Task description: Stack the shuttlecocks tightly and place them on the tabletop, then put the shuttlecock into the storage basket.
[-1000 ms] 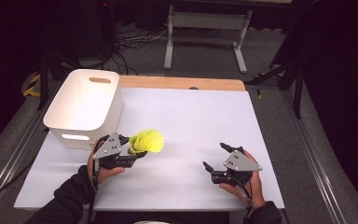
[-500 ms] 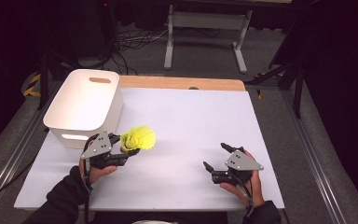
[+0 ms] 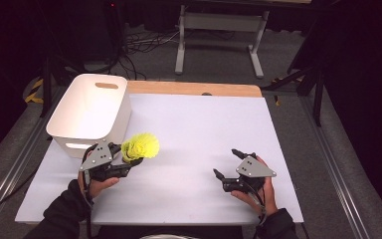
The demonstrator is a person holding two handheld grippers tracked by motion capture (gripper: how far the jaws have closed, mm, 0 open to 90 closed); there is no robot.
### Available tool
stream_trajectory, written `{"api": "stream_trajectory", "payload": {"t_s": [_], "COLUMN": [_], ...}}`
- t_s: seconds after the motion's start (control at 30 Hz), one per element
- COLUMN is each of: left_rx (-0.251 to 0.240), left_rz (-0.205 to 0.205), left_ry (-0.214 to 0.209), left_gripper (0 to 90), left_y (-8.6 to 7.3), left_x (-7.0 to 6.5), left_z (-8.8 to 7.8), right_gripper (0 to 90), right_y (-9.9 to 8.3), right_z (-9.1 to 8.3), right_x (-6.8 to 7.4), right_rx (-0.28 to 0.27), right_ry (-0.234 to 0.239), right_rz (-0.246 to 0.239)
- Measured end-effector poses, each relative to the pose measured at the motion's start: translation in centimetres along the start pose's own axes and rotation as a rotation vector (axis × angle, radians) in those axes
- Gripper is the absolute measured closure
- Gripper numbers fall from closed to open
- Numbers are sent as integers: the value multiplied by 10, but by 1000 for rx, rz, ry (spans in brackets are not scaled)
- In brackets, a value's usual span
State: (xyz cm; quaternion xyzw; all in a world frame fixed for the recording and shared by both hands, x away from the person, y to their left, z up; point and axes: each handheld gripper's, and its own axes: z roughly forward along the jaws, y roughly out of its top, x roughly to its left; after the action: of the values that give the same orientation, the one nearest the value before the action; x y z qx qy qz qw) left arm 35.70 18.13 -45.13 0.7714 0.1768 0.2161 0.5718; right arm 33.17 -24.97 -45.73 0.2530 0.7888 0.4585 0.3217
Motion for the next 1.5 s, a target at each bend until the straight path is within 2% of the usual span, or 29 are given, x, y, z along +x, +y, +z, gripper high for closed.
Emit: {"api": "stream_trajectory", "payload": {"t_s": [0.57,0.77,1.2,1.3,1.5], "left_rx": [-5,-3,-42,-42,-54], "left_rz": [6,30,5,18,1], "left_ry": [12,26,54,70,78], "left_gripper": [482,482,481,480,480], "left_y": [2,7,11,12,13], "left_x": [3,2,8,11,13], "left_z": [-3,-6,-18,-21,-27], "right_gripper": [142,145,145,145,145], "right_y": [-2,-3,-3,-3,-2], "right_z": [0,-2,0,0,-1], "right_x": [0,3,5,5,5], "right_rx": [9,10,18,19,17], "right_ry": [7,11,16,15,15], "right_rz": [2,-4,-10,-12,-11]}}
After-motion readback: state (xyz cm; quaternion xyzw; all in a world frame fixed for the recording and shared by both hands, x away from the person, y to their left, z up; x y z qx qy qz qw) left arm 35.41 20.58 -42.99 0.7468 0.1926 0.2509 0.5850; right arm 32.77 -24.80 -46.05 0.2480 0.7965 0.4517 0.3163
